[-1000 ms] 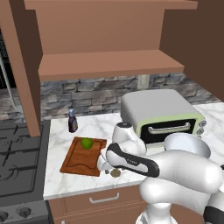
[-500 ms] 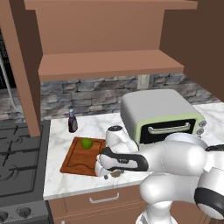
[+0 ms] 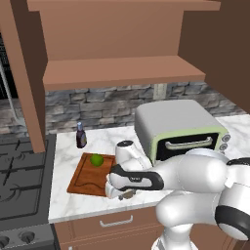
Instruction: Open the cabinet. Place the bowl and condiment on the counter. Then place the lime and garlic on the cutting board.
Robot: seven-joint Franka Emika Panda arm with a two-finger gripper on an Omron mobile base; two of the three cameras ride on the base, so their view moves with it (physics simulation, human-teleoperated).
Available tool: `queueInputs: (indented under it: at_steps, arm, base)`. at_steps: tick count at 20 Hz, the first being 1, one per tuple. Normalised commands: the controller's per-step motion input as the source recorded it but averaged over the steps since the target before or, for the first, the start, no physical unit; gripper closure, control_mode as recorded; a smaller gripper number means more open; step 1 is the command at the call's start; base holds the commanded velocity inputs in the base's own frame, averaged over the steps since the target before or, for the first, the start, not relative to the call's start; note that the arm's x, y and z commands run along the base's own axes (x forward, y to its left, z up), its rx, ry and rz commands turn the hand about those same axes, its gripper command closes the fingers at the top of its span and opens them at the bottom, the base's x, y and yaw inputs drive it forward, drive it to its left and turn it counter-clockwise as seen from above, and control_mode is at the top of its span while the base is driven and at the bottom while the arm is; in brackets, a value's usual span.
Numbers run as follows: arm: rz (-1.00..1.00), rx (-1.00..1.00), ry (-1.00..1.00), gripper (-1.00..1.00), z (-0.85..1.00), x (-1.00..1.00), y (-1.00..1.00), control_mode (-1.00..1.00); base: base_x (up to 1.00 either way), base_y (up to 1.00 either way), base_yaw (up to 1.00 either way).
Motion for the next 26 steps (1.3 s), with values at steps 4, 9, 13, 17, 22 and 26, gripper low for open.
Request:
queueInputs:
  at_steps: [4,9,13,17,22,26]
  arm:
    - [0.00,0.00,0.00,1.00,0.00,0.00,0.00,-1.00]
    - [0.00,0.00,-0.02,1.00,0.48,0.00,-0.01,-1.00]
    - [0.03,0.00,-0.05,1.00,0.95,0.25,0.09,-1.00]
    - [0.01,0.00,-0.08,1.00,0.76,0.16,0.26,-1.00]
    - [0.01,0.00,-0.10,1.00,0.05,0.29,0.48,-1.00]
    - [0.03,0.00,-0.16,1.00,0.00,0.31,0.31,-1.00]
  base:
    - [0.00,0.00,0.00]
    - [0.00,0.00,0.00]
    - [0.00,0.00,0.00]
    - [0.00,0.00,0.00]
    - [0.00,0.00,0.00]
    - [0.00,0.00,0.00]
